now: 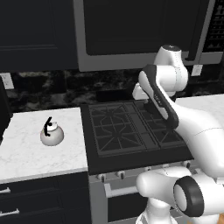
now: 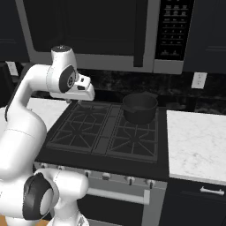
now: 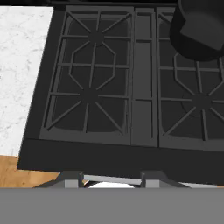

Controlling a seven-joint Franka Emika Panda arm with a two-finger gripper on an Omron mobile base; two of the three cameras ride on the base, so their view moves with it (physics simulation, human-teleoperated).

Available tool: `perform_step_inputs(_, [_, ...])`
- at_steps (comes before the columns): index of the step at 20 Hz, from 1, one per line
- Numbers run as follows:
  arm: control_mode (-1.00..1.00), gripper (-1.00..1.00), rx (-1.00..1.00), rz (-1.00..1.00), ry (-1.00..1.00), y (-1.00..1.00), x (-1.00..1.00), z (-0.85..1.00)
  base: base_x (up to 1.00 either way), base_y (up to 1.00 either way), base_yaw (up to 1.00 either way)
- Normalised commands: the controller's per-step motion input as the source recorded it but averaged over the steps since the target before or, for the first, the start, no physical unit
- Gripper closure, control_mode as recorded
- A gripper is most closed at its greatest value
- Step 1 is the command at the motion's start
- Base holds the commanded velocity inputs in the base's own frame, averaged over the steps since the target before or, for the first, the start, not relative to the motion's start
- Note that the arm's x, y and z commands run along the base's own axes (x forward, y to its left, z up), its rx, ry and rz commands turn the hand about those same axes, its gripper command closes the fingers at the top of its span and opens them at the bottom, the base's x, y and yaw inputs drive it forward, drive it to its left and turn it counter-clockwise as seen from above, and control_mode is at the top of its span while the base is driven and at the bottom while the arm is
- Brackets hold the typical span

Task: Pick the kettle from the counter and place it on a stove burner. Then turn the burner on.

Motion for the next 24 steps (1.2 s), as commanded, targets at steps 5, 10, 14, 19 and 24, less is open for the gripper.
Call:
perform_step_inputs(5, [-1.00, -1.00, 0.00, 0.00, 0.00, 0.16, 0.00, -0.15, 0.00, 0.00, 0.00])
perform_step_inputs(10, [-1.00, -1.00, 0.00, -0.01, 0.00, 0.49, 0.00, -0.26, 0.00, 0.00, 0.00])
perform_step_inputs(14, [-1.00, -1.00, 0.01, -0.01, -0.01, 0.46, 0.00, -0.25, 0.00, 0.00, 0.00])
perform_step_inputs(19, [-1.00, -1.00, 0.01, -0.01, -0.02, 0.56, 0.00, -0.20, 0.00, 0.00, 0.00])
perform_step_inputs(24, [-1.00, -1.00, 0.10, 0.00, -0.06, 0.65, -0.03, -0.02, 0.00, 0.00, 0.00])
